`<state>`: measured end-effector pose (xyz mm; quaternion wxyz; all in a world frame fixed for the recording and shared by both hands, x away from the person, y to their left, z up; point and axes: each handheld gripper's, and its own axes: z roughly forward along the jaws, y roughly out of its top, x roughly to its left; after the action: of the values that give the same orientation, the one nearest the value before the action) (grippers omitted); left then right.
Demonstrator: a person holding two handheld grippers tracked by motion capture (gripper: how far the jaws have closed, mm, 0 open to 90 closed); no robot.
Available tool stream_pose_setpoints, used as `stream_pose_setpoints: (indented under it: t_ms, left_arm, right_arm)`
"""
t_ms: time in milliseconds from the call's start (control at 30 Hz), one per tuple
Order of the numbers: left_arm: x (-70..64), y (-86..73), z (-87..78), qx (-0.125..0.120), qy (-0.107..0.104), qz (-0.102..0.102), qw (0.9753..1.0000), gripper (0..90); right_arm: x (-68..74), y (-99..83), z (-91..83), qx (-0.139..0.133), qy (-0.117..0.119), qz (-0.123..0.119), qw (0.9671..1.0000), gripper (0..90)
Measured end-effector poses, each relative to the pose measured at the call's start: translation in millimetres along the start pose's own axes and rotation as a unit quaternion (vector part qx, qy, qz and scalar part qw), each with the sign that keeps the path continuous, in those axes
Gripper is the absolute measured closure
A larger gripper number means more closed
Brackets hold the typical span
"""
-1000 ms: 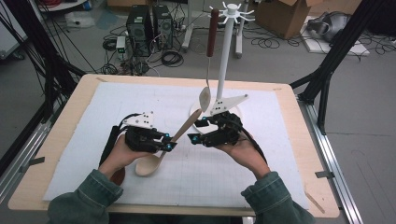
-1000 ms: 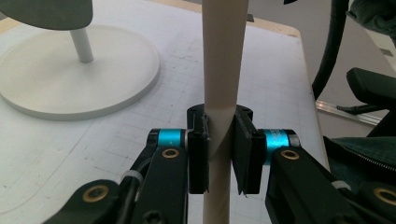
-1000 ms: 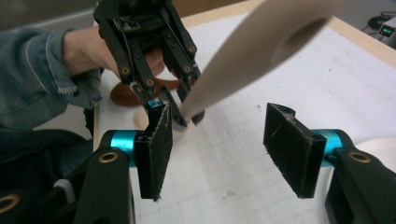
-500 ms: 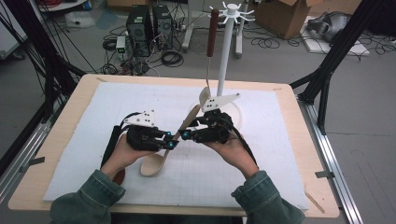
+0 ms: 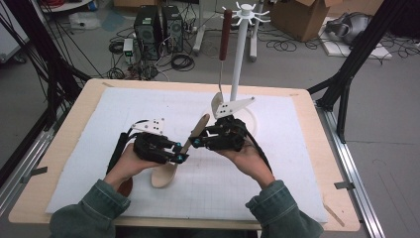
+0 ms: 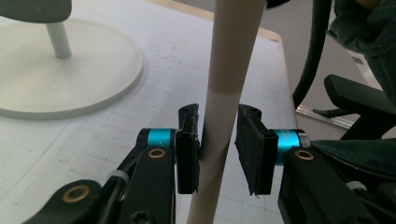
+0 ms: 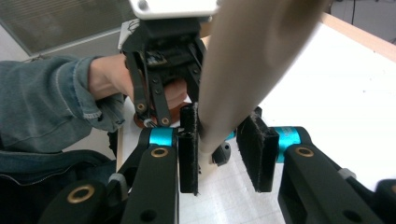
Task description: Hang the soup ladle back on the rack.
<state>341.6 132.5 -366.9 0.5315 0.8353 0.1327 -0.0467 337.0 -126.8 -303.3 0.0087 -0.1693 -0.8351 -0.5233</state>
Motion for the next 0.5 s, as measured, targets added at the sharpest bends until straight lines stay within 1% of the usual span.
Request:
stream_pose_setpoints:
  t_ms: [33, 100, 167, 200, 267, 300, 367, 400, 433, 467, 500]
  left_arm:
    - [0.6, 0.0, -0.6, -0.001, -0.001, 0.003, 1.0, 68.5]
    - [0.4, 0.4, -0.9, -0.006, 0.0, 0.002, 1.0, 70.0]
    - [-0.9, 1.1, -0.7, -0.01, 0.005, 0.007, 0.9999, 74.6]
    - [-1.2, 1.5, -0.7, -0.01, 0.006, 0.013, 0.9999, 75.3]
    - [-1.6, 1.9, -1.7, -0.011, 0.006, 0.011, 0.9999, 75.9]
    - [-2.4, 2.1, -1.7, -0.012, 0.008, 0.011, 0.9998, 76.1]
    - [-3.9, 2.7, -1.3, -0.009, 0.011, 0.017, 0.9998, 77.1]
    - [-4.8, 3.0, -0.3, -0.01, 0.011, 0.015, 0.9998, 77.6]
    - [-4.9, 3.5, 0.1, -0.01, 0.012, 0.014, 0.9998, 77.7]
    - [-5.6, 4.1, 0.2, -0.013, 0.015, 0.014, 0.9997, 77.8]
    - [-6.7, 4.8, 0.4, -0.017, 0.022, 0.015, 0.9995, 77.7]
  right_arm:
    - [0.5, 1.5, -0.8, -0.001, -0.002, -0.005, 1.0, 70.5]
    - [1.4, 4.6, -2.5, 0.0, -0.002, -0.01, 0.9999, 70.6]
    - [1.6, 7.6, -3.0, -0.003, -0.001, -0.012, 0.9999, 70.6]
    - [2.1, 8.9, -2.7, -0.004, 0.001, -0.012, 0.9999, 70.5]
    - [2.5, 9.7, -1.6, -0.007, -0.002, -0.013, 0.9999, 70.3]
    - [2.9, 9.8, -1.0, -0.009, -0.004, -0.011, 0.9999, 69.7]
    - [3.8, 9.5, 0.8, -0.014, -0.013, -0.006, 0.9998, 68.5]
    - [3.6, 9.2, 2.2, -0.017, -0.018, -0.008, 0.9997, 67.5]
    - [4.2, 8.8, 3.3, -0.016, -0.023, -0.003, 0.9996, 65.9]
    - [4.3, 8.3, 5.0, -0.014, -0.026, 0.0, 0.9996, 64.6]
    - [4.3, 7.9, 6.9, -0.013, -0.027, 0.001, 0.9995, 63.6]
